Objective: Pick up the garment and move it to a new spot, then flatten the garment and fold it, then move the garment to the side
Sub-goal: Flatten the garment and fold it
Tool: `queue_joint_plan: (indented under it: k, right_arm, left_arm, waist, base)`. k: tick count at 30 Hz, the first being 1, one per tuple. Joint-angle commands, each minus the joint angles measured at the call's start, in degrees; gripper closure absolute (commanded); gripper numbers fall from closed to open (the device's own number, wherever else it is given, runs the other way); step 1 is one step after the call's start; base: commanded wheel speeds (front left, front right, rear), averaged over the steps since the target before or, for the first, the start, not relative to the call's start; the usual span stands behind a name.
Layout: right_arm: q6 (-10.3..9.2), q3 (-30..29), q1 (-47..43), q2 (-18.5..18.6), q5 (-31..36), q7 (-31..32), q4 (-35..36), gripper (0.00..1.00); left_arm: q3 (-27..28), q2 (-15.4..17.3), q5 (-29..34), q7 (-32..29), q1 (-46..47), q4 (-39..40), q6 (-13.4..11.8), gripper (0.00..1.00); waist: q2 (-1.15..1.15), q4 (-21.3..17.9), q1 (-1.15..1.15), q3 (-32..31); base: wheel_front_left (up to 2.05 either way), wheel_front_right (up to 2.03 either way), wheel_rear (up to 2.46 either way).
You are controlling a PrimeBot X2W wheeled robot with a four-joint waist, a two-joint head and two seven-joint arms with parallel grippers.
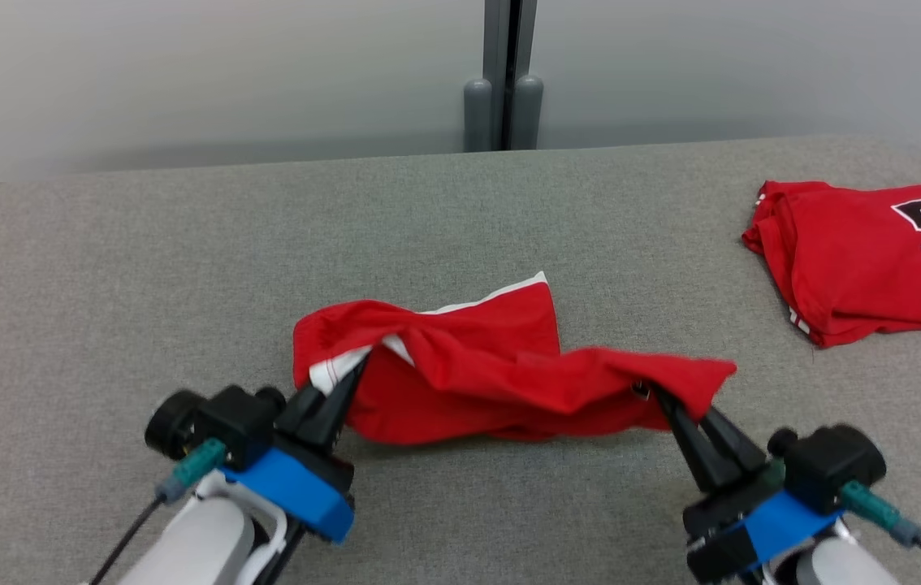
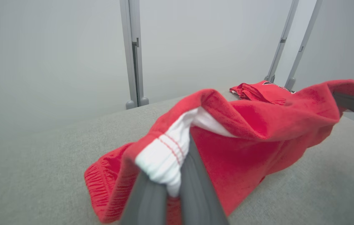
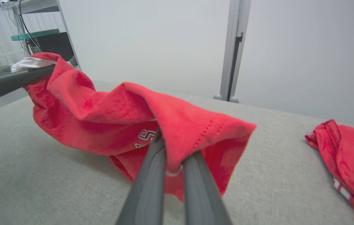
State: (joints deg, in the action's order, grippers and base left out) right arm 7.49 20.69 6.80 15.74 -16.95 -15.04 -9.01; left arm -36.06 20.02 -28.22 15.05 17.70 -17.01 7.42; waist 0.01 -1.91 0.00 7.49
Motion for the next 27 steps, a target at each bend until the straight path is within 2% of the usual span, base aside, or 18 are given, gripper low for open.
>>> queue_joint_plan:
  k: [1, 4, 9, 14, 18, 23, 27]
  right_arm:
    - [0.02, 0.1, 2.3, 0.6, -0.4, -0.2, 0.0, 1.0]
    - [0.02, 1.3, 10.8, 0.7, -1.2, -0.2, -1.4, 1.0]
    - [0.02, 4.0, 28.6, 0.9, -3.7, 0.6, -7.7, 1.0]
    - [0.02, 6.0, 46.4, 0.3, -8.2, 2.0, -15.4, 1.0]
    - [0.02, 5.8, 58.4, -0.4, -12.0, 1.9, -21.3, 1.0]
    - [0.02, 5.7, 68.7, -0.8, -14.1, 0.6, -27.0, 1.0]
    - [0.02, 6.6, 71.0, -0.9, -15.8, 0.1, -30.3, 1.0]
  left_arm:
    - [0.3, 0.3, -0.3, 0.2, 2.3, 0.2, 0.1, 1.0]
    - [-0.5, 1.5, -0.5, -0.8, 9.7, 0.7, 0.1, 1.0]
    - [-2.4, 4.4, -2.5, -4.4, 25.9, 0.4, 0.1, 1.0]
    - [-3.0, 4.6, -6.7, -6.3, 42.1, -3.9, 0.1, 1.0]
    - [-5.4, 4.1, -8.8, -5.3, 53.9, -8.2, 0.1, 1.0]
    - [-8.9, 2.6, -11.6, -2.3, 63.6, -13.6, 0.1, 1.0]
    - [-11.3, 1.6, -13.3, -0.6, 65.8, -16.3, 0.1, 1.0]
  waist:
    - [-0.01, 0.1, 0.0, 0.4]
    - [-0.01, -0.6, 0.0, 2.2]
    - [-0.01, -1.6, 0.0, 6.4]
    - [-0.01, -2.3, 0.0, 11.3]
    - [-0.01, -2.7, 0.0, 13.9]
    - [-0.01, -2.6, 0.0, 15.2]
    - [-0.01, -1.9, 0.0, 15.2]
  base:
    - [0.0, 0.0, 0.0]
    - [0.0, 0.0, 0.0]
    - [0.0, 0.0, 0.0]
    - [0.0, 0.0, 0.0]
    - [0.0, 0.0, 0.0]
    - [0.0, 0.0, 0.0]
    - [0.0, 0.0, 0.0]
